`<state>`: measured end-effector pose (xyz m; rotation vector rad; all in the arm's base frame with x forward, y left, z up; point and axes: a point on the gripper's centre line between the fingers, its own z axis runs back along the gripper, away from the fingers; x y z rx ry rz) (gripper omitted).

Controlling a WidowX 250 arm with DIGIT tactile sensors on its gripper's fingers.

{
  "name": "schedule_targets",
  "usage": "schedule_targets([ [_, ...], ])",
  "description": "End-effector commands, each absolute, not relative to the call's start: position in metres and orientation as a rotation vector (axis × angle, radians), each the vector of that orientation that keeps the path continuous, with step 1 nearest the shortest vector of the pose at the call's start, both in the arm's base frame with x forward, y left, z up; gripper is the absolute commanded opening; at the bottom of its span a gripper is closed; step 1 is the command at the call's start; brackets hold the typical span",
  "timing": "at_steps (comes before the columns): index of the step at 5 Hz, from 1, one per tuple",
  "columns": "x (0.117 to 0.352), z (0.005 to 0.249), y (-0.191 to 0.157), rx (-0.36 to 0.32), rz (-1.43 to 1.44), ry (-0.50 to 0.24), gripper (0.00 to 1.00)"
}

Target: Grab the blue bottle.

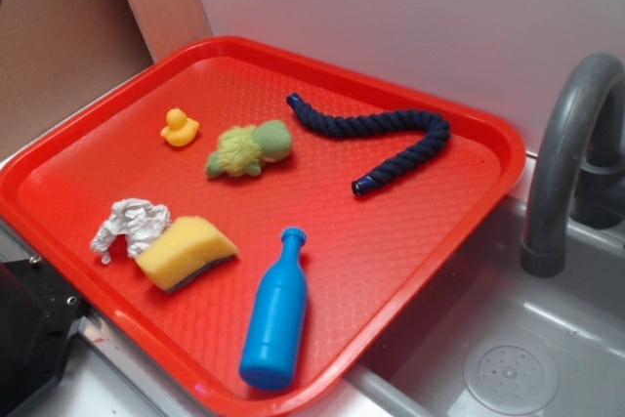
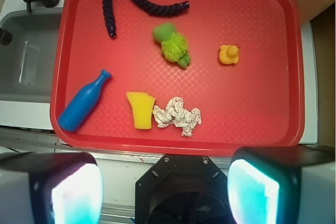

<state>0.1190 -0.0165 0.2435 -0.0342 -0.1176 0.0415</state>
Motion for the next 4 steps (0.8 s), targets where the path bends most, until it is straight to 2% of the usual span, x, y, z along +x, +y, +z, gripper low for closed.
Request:
schedule_targets([
  [1,0.119,0.244,-0.016,-0.034,0.041,-0.118,1.0],
  [2,0.125,0.242,-0.042,-0.131,0.204,-0.16,1.0],
  [3,0.134,0.235,-0.06,-0.166,0.372,-0.193,1.0],
  [4,0.145,0.214,-0.079,-0.185,0.561,-0.228,1.0],
])
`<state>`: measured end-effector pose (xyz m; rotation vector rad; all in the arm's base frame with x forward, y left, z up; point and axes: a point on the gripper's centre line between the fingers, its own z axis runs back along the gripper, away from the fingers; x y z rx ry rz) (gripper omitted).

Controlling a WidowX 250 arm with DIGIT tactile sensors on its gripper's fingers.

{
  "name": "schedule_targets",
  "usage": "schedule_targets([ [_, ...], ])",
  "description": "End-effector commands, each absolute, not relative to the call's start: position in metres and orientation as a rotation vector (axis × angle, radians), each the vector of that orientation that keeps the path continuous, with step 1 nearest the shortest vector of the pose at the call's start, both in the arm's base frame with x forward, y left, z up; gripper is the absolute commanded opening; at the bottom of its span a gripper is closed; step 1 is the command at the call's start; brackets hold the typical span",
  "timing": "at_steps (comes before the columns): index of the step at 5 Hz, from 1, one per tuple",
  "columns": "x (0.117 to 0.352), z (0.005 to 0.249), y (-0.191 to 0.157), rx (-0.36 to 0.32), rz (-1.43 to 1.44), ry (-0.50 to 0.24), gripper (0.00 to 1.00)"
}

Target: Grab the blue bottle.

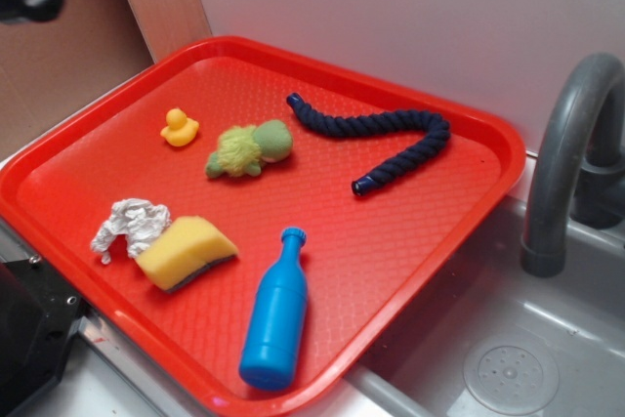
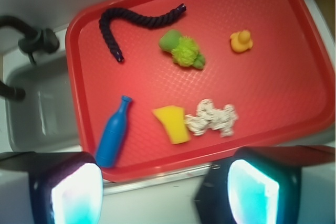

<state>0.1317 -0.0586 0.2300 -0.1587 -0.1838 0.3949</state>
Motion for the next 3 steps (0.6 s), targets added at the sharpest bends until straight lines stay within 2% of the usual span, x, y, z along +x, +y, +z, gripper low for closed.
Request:
schedule_targets([
  [1,0.157,0.177,-0.099,-0.164,0.686,-0.241,1.0],
  [3,0.177,0.111,-0.122,-0.14,0.714,-0.196,1.0],
])
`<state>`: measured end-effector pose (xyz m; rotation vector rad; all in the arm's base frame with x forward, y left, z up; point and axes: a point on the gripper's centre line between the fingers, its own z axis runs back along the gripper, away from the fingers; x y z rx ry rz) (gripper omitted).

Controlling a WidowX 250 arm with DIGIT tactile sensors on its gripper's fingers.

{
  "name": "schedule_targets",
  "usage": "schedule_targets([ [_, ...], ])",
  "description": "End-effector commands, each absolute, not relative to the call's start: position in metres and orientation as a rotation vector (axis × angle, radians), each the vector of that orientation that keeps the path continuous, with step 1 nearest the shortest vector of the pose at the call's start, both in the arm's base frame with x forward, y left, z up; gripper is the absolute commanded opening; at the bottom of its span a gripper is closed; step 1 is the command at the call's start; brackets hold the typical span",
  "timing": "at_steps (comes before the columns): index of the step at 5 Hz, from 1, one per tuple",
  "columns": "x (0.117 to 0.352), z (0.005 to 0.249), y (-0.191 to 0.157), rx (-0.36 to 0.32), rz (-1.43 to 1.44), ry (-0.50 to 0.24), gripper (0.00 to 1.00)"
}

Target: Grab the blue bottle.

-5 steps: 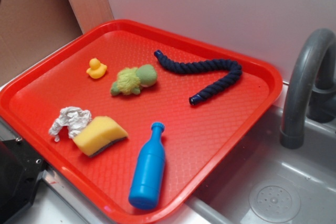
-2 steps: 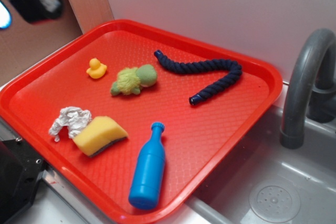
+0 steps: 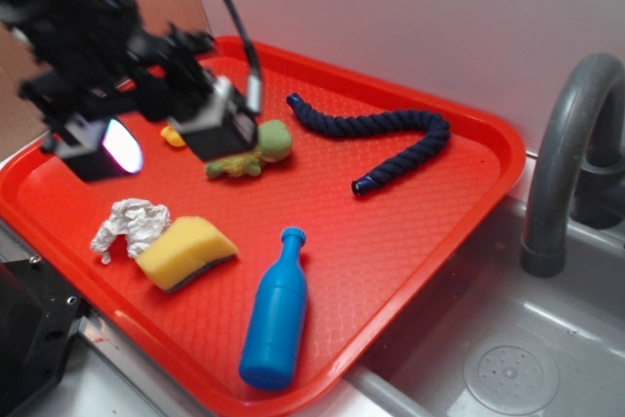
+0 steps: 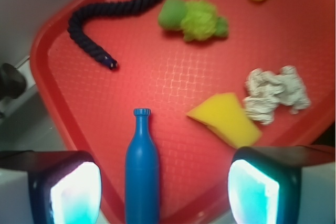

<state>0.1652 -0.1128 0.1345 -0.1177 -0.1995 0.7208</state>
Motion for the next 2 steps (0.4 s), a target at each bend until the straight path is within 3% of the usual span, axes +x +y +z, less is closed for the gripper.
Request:
schedule_targets([
  [1,0.18,0.081,-0.129,-0.154,0.653,-0.143,1.0],
  [2,0.174,0.056,-0.137,-0.2,0.634,-0.077,1.0],
])
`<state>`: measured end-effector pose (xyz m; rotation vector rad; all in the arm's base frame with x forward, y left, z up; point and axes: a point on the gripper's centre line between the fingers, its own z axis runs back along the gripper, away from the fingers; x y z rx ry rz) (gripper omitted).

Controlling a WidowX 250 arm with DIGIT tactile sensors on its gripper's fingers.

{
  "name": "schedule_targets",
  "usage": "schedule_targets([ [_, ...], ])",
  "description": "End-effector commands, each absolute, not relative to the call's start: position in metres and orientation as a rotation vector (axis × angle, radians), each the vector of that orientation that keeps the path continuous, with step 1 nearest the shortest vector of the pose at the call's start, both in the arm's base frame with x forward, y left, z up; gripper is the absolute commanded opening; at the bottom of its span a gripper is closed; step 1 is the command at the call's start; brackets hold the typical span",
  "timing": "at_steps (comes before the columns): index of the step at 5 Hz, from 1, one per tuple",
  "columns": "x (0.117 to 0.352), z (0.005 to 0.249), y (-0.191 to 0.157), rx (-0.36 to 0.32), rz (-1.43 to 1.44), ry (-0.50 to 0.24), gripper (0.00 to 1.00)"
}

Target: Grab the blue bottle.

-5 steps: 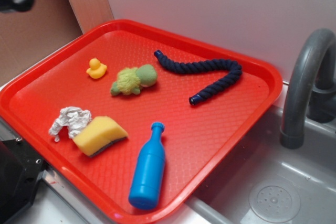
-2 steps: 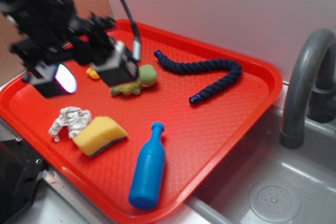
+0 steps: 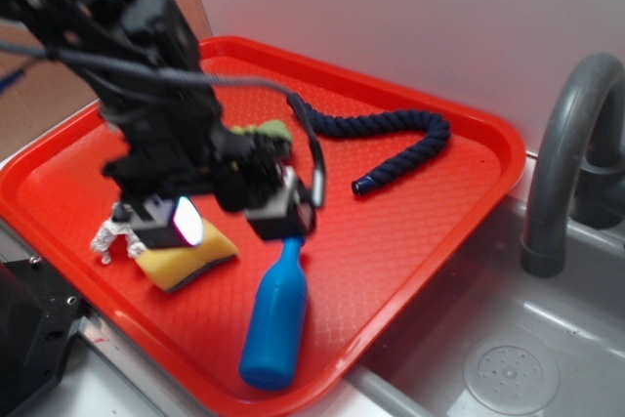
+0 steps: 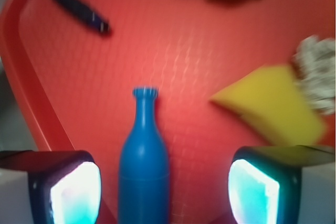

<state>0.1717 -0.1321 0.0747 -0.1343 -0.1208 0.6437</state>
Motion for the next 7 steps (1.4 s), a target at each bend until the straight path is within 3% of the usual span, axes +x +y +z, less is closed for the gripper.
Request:
schedule_targets([
  [1,0.168,0.038,-0.152,-0.227,0.62,-0.068,1.0],
  [2,0.167,0.027,-0.16,-0.235,0.603,-0.073,1.0],
  [3,0.167,0.035,-0.158,-0.249,0.586,-0.108,0.0],
  [4,0.173,0.056,-0.147,-0.151,0.497,-0.095,0.0],
  [5,0.198,0.091,-0.124,-0.056,0.413,-0.14,0.0],
  [7,0.239,0.183,-0.078,0.014,0.311,-0.162,0.0],
])
